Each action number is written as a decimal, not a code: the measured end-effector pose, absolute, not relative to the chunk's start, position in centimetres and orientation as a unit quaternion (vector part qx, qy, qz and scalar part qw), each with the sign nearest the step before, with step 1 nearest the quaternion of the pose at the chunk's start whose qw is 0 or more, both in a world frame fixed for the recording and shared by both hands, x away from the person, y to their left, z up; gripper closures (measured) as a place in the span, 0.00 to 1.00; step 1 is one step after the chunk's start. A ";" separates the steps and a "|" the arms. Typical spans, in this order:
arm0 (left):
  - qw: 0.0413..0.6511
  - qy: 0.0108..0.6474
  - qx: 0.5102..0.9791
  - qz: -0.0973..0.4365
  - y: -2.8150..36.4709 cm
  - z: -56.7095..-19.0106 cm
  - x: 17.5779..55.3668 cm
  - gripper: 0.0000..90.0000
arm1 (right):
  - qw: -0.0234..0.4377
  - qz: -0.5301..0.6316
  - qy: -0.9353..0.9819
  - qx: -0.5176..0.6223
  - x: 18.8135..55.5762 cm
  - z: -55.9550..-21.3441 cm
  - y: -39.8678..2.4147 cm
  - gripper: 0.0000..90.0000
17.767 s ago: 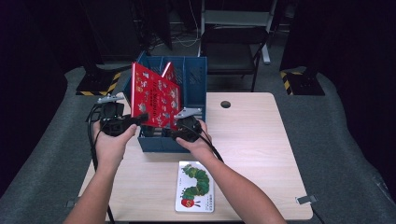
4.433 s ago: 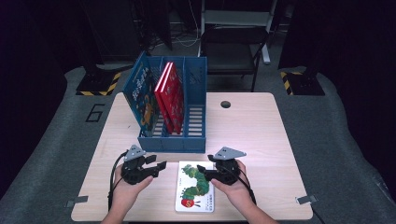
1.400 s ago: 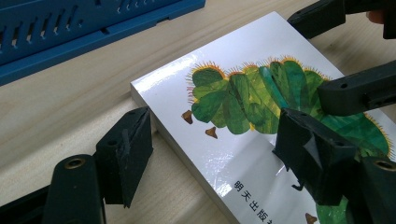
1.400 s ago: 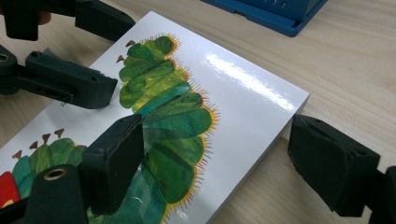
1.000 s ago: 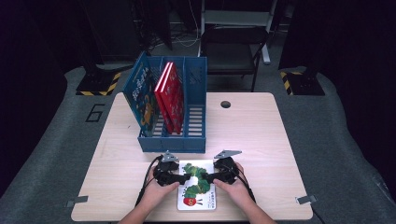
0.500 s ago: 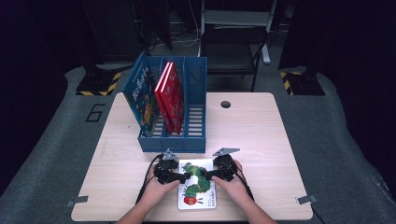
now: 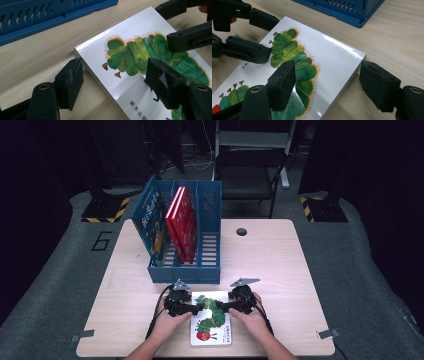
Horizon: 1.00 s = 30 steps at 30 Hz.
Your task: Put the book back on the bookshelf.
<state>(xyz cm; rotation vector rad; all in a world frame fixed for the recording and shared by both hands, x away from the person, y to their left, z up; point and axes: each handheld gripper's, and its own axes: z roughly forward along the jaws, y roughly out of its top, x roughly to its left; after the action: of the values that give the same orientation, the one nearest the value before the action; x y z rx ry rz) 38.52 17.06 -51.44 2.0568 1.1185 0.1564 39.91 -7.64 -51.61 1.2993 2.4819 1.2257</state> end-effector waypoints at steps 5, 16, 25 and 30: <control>0.394 0.437 0.806 0.060 17.3 -50.9 38.2 0.36 | 0.066 0.397 0.820 0.407 39.2 -51.2 -7.6 0.32; 0.427 0.416 0.800 0.068 18.3 -48.0 36.8 0.39 | 0.090 0.433 0.812 0.380 37.5 -48.5 -8.1 0.34; 0.443 0.404 0.796 0.083 18.6 -46.1 35.7 0.40 | 0.106 0.454 0.808 0.359 36.4 -46.6 -8.3 0.34; 0.457 0.408 0.786 0.081 18.7 -45.2 35.4 0.41 | 0.114 0.468 0.802 0.353 36.2 -45.8 -8.4 0.35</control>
<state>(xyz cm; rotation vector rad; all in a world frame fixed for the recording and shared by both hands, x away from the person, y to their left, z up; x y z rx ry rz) 35.44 18.73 -45.20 1.9371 1.0068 0.1996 36.16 -8.42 -45.80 1.0357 2.3519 1.3737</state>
